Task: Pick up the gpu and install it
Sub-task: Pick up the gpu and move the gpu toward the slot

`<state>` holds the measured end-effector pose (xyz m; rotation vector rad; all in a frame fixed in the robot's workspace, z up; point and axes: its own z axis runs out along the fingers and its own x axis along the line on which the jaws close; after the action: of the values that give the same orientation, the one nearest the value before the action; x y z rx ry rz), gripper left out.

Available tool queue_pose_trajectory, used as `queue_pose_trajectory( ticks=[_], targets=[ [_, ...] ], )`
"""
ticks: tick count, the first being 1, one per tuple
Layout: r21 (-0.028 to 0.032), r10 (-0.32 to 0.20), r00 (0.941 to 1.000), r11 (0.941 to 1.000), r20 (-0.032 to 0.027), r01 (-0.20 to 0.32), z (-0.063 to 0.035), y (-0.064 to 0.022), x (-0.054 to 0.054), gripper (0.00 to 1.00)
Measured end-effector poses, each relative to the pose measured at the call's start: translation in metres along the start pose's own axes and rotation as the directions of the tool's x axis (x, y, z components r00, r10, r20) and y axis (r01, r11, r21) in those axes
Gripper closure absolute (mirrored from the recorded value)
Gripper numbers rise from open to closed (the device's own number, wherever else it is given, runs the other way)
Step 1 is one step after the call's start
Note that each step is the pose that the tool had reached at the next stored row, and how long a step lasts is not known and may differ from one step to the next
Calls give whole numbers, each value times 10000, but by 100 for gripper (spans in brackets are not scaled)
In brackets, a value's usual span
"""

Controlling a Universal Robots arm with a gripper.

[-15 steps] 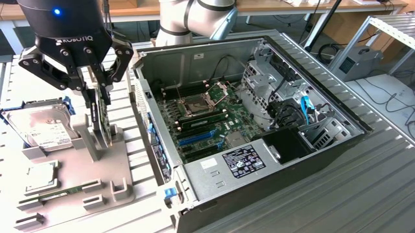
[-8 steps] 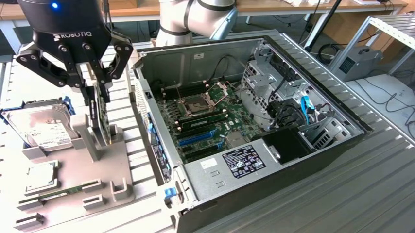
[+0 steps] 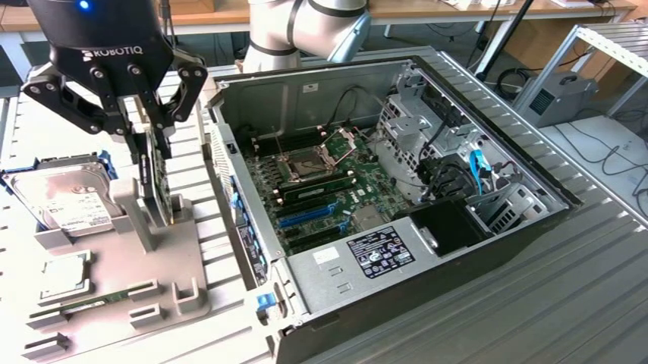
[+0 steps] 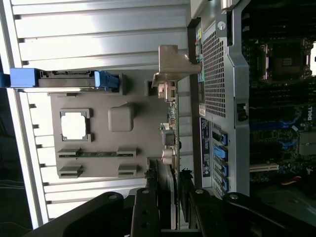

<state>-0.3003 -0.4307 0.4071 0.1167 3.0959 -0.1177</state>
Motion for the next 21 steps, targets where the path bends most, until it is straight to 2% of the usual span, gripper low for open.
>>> queue_pose_trajectory(
  ticks=[14, 16, 17, 19, 20, 21],
  targets=[
    [4, 0, 10000, 10000, 1, 0, -28, -1, -1, 71],
    [-24, 0, 10000, 10000, -3, 0, -33, -1, -1, 71],
    [-76, 2, 10000, 10000, -7, -2, -33, -1, -2, 71],
    [-326, 12, 10000, 9995, -26, -13, -32, -1, -1, 71],
    [-490, 17, 10000, 9988, -38, -19, -33, -1, -2, 71],
    [-606, 22, 10000, 9982, -47, -25, -32, -1, -1, 71]
  ],
)
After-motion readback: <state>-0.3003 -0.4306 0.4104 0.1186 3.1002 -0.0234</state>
